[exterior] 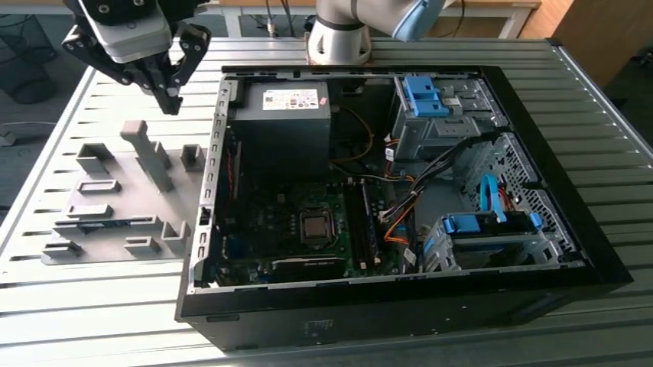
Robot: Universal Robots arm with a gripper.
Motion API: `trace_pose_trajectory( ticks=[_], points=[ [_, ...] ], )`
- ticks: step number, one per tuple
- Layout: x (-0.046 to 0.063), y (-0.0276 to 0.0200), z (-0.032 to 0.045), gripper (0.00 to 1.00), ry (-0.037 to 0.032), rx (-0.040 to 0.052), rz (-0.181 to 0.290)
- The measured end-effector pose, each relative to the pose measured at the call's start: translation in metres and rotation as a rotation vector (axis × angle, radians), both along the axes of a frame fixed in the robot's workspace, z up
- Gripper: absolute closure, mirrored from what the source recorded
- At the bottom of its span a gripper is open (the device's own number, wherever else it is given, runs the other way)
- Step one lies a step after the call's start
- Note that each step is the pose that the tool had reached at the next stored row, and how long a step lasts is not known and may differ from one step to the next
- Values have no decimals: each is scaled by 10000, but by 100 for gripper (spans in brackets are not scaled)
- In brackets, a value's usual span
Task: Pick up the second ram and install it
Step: 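Reach for the second ram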
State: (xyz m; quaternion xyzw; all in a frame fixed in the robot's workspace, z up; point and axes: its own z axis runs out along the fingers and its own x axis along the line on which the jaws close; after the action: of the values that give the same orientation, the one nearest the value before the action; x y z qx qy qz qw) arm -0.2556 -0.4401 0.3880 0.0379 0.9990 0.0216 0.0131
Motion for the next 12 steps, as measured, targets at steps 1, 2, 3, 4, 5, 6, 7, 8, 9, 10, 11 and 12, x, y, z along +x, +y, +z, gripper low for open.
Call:
trace_pose_trajectory(
  ticks=[1,2,3,4,5,6,7,8,9,10,11,12],
  points=[
    [-12,-6,0,89,0,0,0],
    [-23,-11,0,89,1,-1,0],
    [-35,-16,0,89,1,0,0],
    [-45,-20,-1,89,0,0,0],
    [-57,-24,-1,89,0,0,0],
    [-71,-28,-1,89,0,0,0],
    [-85,-31,-1,89,0,0,0],
    [-99,-34,-2,89,-1,0,0],
    [-114,-37,-1,89,1,-1,-1],
    [-128,-40,-2,89,0,0,-1],
    [-143,-44,-2,89,0,0,0],
    [-158,-48,-2,89,0,0,0]
  ],
)
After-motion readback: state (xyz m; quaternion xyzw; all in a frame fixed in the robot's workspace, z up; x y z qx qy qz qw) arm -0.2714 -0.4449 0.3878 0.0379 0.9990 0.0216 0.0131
